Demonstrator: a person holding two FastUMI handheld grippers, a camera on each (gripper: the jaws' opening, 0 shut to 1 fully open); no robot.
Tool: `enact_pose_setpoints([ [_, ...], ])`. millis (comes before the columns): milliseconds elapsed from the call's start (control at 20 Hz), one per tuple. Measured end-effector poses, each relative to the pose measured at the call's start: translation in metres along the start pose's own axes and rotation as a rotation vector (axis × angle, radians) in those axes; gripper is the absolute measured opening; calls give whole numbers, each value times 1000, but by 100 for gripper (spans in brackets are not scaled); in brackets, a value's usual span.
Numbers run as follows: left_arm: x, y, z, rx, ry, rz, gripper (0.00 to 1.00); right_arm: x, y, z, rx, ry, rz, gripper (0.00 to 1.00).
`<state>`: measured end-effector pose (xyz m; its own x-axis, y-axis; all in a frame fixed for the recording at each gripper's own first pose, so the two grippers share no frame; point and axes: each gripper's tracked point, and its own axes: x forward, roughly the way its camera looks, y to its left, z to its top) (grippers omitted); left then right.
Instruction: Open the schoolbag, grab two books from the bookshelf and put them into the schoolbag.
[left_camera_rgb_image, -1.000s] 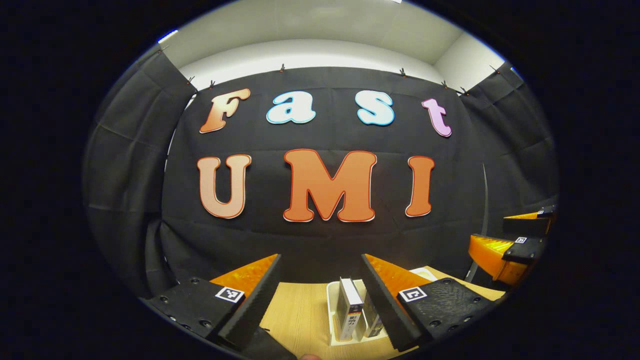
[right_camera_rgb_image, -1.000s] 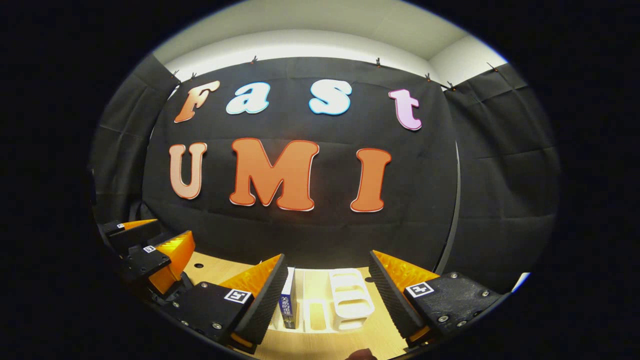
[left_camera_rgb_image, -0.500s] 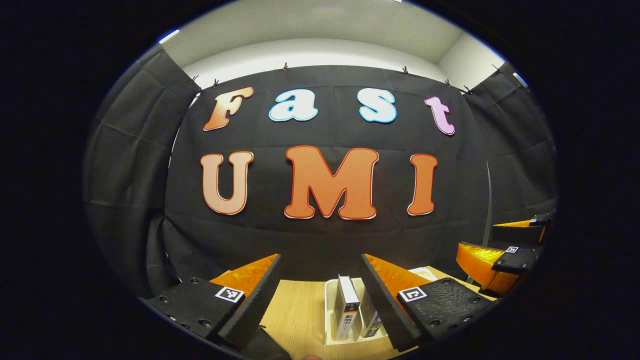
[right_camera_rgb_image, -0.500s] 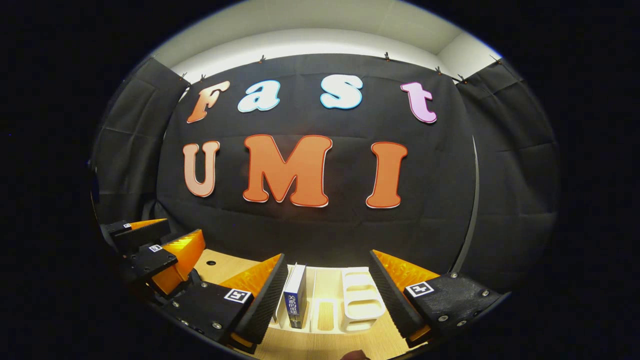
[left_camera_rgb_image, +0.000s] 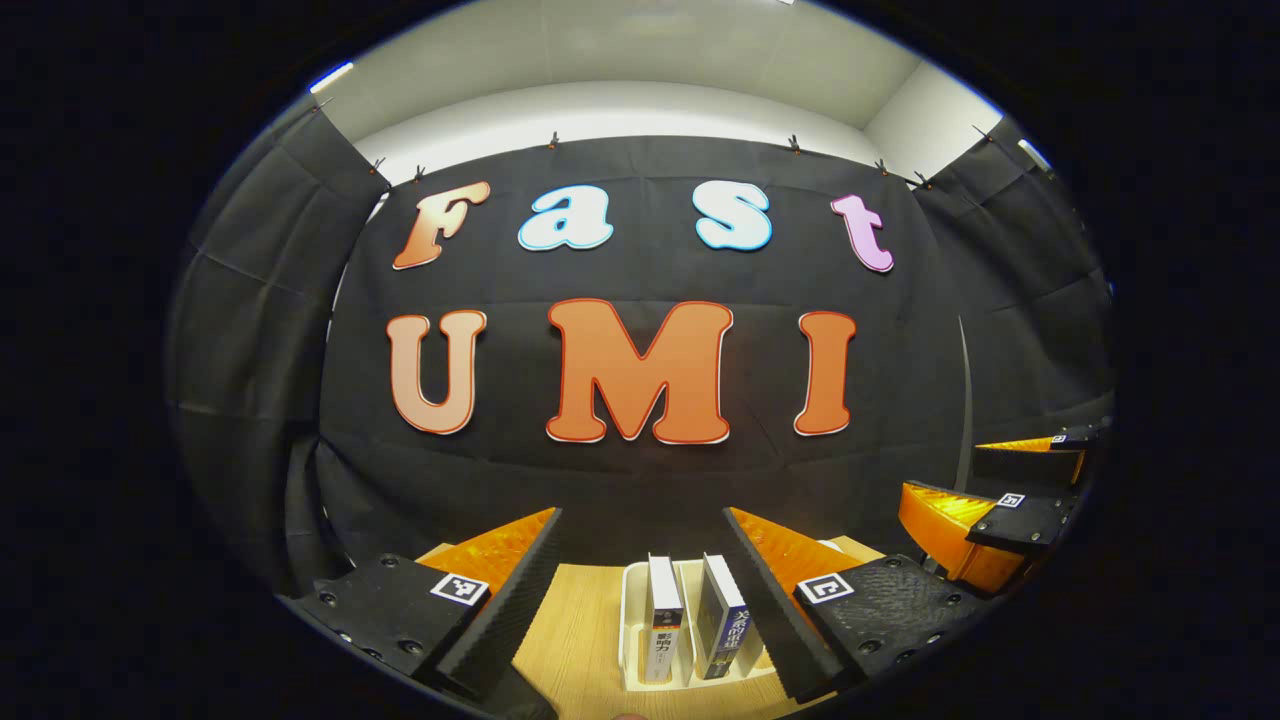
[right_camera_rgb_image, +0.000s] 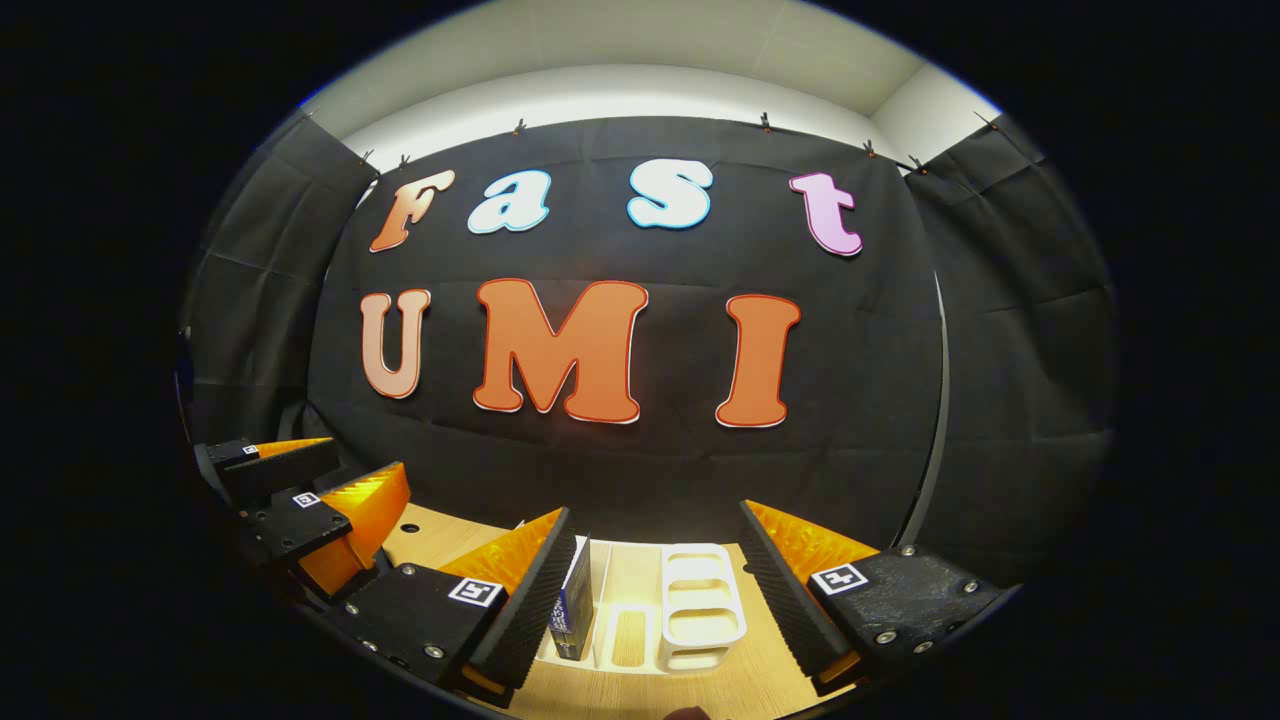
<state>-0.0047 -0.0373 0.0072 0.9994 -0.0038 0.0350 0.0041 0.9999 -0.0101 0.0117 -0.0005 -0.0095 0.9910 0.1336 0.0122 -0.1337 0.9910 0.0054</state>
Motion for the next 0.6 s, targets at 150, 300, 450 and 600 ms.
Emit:
enact_pose_setpoints([
  [150, -3, 3, -1, 1, 0, 21, 96, -2, -3, -8, 0, 29, 5, 96],
  [300, -3, -1, -3, 9, 2, 23, 96, -3, -5, -9, 7, 31, 12, 96],
  [450, -4, -4, -3, 16, 1, 19, 96, -5, -13, -11, -12, 31, -15, 96],
  [600, -3, -5, -4, 25, 1, 17, 96, -5, -19, -14, -10, 38, -32, 96],
])
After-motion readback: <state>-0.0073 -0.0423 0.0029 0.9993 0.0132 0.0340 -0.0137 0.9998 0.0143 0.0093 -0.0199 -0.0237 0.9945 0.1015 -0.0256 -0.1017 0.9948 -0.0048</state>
